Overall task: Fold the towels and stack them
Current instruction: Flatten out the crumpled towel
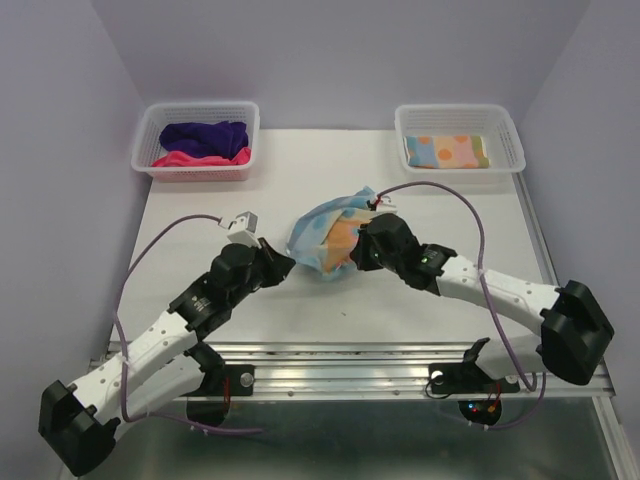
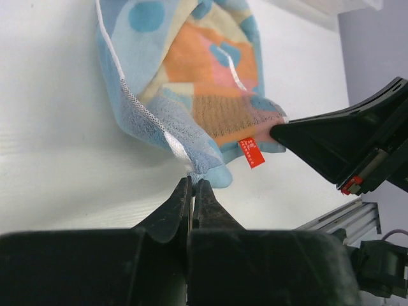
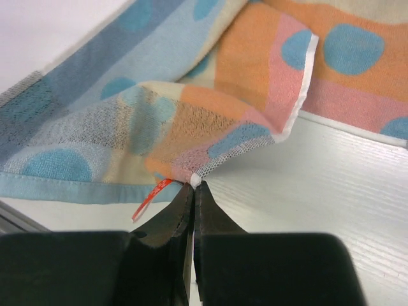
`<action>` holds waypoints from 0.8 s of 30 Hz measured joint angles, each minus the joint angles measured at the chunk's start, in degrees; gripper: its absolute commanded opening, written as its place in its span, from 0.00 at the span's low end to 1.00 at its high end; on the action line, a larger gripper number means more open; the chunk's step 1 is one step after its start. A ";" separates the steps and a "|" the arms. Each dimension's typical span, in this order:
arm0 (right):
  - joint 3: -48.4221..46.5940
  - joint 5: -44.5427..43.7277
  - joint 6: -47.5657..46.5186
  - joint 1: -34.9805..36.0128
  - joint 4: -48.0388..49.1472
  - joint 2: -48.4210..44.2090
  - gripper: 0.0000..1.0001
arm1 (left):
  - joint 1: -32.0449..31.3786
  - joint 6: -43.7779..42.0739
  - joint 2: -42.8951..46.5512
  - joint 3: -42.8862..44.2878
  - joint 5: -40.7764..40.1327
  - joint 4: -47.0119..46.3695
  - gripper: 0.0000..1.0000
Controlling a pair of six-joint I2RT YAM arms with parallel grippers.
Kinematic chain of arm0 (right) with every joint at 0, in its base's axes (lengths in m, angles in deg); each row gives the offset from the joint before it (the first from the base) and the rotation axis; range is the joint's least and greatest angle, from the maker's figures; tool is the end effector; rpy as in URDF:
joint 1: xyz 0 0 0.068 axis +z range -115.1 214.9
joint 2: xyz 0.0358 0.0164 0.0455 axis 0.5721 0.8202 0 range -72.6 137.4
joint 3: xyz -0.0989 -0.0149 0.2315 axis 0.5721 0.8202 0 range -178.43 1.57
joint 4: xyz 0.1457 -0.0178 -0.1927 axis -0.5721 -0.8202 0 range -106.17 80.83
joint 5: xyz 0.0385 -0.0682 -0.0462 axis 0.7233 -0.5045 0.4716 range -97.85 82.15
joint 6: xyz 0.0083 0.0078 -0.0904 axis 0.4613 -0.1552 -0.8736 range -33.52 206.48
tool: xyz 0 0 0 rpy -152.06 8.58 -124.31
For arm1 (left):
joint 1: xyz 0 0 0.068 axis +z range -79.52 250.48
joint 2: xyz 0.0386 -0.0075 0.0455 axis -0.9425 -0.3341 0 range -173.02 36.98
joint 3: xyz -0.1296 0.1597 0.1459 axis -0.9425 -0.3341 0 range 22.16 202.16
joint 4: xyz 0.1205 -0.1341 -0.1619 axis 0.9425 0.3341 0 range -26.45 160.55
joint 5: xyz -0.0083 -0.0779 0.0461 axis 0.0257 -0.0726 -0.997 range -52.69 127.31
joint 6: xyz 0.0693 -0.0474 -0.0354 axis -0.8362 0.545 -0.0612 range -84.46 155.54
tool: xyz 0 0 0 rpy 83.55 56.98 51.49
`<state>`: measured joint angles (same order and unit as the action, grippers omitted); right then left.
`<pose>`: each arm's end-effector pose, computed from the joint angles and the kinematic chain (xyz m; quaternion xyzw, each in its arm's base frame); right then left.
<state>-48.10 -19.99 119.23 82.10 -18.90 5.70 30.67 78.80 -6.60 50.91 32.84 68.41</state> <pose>0.2280 0.2209 0.2007 -0.0669 0.8938 0.2053 0.3930 0.1752 -0.1378 0.2290 -0.0470 0.8159 -0.3577 0.4518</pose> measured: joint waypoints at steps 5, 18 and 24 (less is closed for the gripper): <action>-1.01 0.02 -0.35 0.00 -1.81 -7.06 0.03 | 0.00 -1.14 1.14 4.90 -0.33 -2.69 0.00; -22.21 0.07 -4.90 0.00 -7.17 -14.45 0.02 | 0.02 -6.36 -1.64 28.09 0.37 -9.01 0.00; -29.49 4.26 -6.03 0.00 -9.51 -15.17 0.02 | 0.02 -6.88 -2.29 34.14 3.82 -9.22 0.00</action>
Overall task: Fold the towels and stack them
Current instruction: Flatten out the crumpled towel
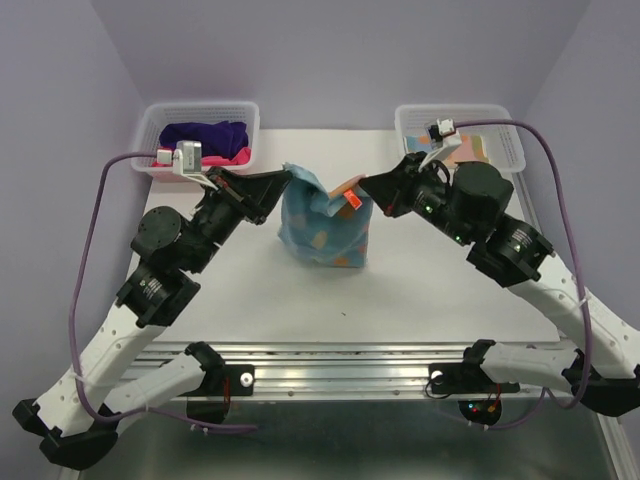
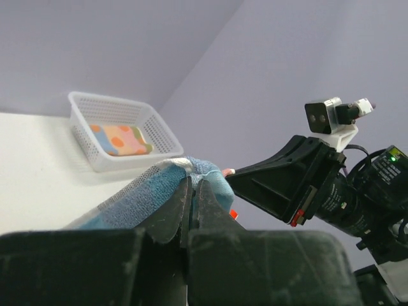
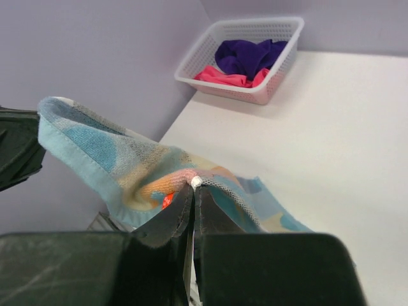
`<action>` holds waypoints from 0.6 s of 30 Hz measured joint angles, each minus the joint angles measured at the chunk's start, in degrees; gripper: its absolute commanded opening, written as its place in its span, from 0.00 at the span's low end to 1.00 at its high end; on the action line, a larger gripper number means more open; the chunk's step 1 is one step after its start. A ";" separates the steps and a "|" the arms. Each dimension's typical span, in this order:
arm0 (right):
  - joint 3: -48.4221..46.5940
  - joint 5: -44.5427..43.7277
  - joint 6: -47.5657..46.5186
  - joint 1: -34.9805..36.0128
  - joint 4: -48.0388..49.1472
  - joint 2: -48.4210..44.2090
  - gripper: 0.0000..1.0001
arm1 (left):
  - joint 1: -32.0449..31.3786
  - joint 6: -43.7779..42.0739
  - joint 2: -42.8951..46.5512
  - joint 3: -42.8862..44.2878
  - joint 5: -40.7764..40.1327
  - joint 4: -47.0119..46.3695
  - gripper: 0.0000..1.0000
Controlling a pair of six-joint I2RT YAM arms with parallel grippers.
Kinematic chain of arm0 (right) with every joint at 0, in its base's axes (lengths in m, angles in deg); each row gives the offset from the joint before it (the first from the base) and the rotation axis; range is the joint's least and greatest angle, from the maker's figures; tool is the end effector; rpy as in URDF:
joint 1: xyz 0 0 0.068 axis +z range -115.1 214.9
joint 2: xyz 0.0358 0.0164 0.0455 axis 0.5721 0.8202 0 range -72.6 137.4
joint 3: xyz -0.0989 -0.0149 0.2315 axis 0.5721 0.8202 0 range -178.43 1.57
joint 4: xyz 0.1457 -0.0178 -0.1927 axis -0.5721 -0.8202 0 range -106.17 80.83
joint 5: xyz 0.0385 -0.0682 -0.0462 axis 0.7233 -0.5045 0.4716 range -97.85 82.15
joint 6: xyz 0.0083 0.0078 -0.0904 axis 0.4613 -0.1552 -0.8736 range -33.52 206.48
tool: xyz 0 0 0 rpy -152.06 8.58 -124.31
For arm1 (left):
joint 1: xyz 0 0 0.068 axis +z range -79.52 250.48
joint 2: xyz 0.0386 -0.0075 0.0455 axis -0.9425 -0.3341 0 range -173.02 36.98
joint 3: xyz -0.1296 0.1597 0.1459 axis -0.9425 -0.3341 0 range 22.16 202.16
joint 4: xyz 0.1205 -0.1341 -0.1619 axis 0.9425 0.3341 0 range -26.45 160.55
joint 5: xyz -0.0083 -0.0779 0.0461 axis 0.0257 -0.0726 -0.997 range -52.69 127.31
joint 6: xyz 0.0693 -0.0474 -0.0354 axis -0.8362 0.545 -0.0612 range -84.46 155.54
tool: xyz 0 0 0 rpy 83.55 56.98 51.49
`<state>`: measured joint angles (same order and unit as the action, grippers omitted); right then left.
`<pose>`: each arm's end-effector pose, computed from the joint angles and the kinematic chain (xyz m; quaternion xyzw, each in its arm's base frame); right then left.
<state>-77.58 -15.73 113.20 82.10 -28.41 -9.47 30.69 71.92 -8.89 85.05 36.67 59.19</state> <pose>0.1876 0.1861 0.4407 -0.0824 0.7219 0.3722 0.5776 0.1489 -0.1228 0.4674 0.0122 0.5635 -0.5071 0.6520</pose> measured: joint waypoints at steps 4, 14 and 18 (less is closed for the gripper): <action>-3.61 4.04 -0.17 0.00 -1.36 -1.01 0.02 | 0.00 0.11 1.25 1.11 2.99 -0.13 0.00; -6.62 16.20 1.64 -0.04 -0.76 -4.76 0.03 | 0.00 2.36 5.62 1.73 11.56 -3.41 0.00; -6.69 16.87 2.25 -0.04 -0.81 -4.50 0.04 | 0.00 2.64 5.40 1.73 11.32 -3.76 0.00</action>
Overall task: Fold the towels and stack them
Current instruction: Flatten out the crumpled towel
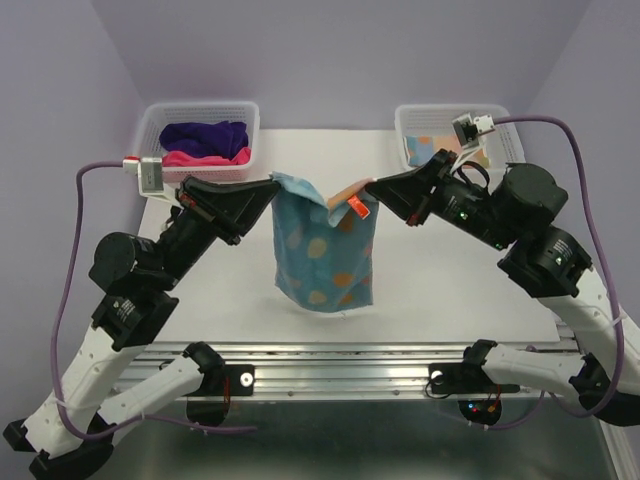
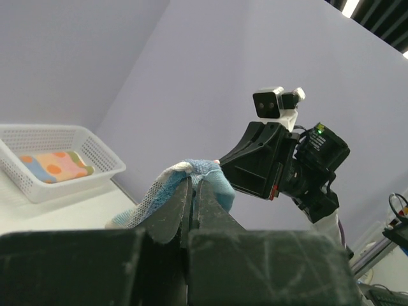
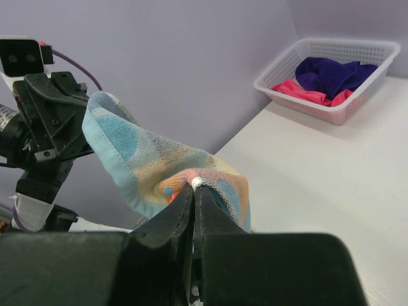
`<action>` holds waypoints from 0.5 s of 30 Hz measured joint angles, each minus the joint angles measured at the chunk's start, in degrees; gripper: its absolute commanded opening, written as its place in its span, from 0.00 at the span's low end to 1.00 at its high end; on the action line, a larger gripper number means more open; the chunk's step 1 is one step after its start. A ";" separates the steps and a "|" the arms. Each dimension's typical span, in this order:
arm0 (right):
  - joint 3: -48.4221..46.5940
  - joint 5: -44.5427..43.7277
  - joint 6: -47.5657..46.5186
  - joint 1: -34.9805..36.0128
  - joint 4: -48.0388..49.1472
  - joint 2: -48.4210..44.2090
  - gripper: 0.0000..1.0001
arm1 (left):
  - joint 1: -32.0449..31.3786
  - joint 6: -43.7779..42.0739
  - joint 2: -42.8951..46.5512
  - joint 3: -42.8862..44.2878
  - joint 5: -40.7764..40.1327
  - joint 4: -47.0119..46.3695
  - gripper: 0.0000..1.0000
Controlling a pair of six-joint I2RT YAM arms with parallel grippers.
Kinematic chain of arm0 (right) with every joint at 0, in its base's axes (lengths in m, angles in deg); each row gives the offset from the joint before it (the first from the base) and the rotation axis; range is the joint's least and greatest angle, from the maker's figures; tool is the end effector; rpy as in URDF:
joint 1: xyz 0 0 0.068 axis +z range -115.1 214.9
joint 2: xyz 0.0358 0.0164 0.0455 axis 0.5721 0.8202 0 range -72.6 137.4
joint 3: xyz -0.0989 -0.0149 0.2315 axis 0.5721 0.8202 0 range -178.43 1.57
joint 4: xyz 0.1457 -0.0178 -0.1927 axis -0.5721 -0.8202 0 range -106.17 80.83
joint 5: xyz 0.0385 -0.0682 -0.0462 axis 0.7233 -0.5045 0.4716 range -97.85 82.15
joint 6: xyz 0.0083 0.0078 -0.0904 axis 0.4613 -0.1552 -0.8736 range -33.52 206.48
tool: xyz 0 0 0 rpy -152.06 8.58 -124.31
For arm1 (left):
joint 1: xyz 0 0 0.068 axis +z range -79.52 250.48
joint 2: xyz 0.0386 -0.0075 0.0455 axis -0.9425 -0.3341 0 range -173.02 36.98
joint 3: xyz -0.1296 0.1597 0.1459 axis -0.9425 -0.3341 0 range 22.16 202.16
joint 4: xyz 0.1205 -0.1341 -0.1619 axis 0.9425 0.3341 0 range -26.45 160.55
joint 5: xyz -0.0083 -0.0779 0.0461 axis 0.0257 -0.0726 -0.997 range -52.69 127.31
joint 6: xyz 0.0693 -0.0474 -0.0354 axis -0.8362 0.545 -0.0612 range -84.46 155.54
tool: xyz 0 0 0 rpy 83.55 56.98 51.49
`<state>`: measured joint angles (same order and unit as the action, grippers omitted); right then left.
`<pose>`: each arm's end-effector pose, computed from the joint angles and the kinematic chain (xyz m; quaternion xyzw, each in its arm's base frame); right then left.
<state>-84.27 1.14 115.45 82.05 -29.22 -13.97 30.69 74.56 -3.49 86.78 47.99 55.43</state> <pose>0.1397 0.1694 0.4958 -0.1622 0.6420 0.5017 0.5566 0.1025 -0.1051 0.4999 0.0847 0.4801 -0.5883 0.6452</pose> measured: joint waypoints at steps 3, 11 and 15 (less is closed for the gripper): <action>0.00 -2.84 -0.15 0.00 -0.11 0.22 0.05 | 0.00 -0.04 -0.44 0.00 -2.56 0.02 0.00; 0.07 -22.45 -3.06 0.00 0.70 3.43 0.05 | 0.00 -0.70 -9.57 -0.11 -15.10 0.02 0.00; 0.09 -32.24 -5.84 -0.76 1.79 9.60 0.05 | 1.36 -1.77 -17.62 -0.09 -20.20 0.26 0.00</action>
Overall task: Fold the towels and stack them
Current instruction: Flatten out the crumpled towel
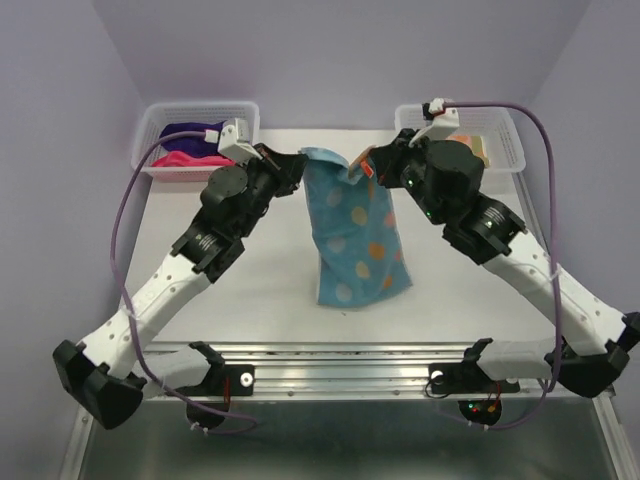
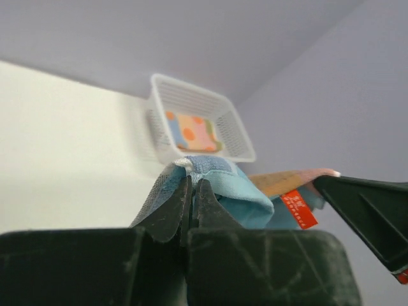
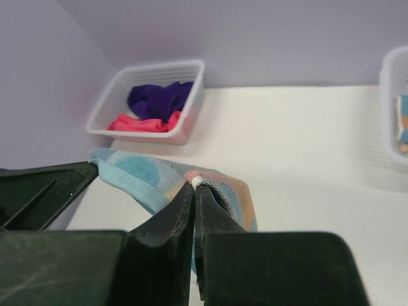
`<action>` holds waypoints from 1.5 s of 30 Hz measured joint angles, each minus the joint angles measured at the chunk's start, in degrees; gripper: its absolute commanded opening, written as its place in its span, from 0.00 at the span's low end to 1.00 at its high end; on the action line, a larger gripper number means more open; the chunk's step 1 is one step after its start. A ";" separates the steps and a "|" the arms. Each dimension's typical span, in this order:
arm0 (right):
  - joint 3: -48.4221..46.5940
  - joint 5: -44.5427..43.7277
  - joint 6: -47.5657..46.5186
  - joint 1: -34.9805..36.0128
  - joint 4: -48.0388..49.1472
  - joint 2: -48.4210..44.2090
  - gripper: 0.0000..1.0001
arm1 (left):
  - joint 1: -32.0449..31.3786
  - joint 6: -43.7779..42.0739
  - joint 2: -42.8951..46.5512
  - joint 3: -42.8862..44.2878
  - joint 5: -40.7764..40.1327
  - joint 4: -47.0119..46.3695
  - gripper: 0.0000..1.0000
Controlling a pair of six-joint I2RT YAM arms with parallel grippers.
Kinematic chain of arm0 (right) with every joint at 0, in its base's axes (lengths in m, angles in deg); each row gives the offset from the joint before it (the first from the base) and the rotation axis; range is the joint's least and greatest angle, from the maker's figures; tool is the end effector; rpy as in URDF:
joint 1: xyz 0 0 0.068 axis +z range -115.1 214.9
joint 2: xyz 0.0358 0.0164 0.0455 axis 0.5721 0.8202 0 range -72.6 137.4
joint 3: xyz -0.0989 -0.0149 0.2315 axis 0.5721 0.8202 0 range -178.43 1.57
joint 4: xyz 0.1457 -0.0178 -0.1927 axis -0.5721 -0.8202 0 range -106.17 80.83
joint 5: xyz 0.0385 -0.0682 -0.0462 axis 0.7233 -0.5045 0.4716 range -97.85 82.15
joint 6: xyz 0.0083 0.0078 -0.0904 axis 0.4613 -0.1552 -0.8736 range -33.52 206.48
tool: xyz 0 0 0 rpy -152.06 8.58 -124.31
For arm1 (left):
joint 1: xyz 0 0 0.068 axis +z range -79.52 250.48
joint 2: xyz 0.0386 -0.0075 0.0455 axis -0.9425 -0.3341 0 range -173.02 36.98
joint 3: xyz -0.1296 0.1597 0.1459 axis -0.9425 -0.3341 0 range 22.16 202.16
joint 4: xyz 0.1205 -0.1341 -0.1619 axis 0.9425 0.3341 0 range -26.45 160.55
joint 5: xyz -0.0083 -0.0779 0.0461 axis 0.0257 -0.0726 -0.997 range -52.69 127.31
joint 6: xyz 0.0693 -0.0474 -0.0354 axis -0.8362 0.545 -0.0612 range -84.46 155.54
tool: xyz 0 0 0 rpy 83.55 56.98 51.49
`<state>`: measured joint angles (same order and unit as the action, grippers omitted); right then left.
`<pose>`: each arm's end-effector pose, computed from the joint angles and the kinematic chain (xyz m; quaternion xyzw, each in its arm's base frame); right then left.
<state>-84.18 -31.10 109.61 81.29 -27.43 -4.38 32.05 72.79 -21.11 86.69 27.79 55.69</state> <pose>0.2129 0.1768 0.4616 -0.0019 0.7113 0.2746 0.6471 0.2103 -0.1496 0.4424 -0.0592 0.6121 -0.4426 0.6526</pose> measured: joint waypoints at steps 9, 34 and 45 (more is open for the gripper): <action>0.07 0.79 -3.30 -15.50 6.29 15.39 0.04 | 13.18 -0.68 -18.88 3.48 2.62 -1.68 0.00; -23.91 26.27 -5.44 -28.72 13.81 54.12 0.05 | 25.66 -5.33 -51.36 21.70 15.15 -10.62 0.00; -29.97 34.71 -10.19 -28.79 14.51 60.54 0.06 | 25.66 -4.59 -48.19 12.63 13.16 -12.24 0.00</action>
<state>-114.15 3.61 99.43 52.50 -12.92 56.17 57.71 68.20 -69.30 99.33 40.95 43.45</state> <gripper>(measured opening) 0.055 0.037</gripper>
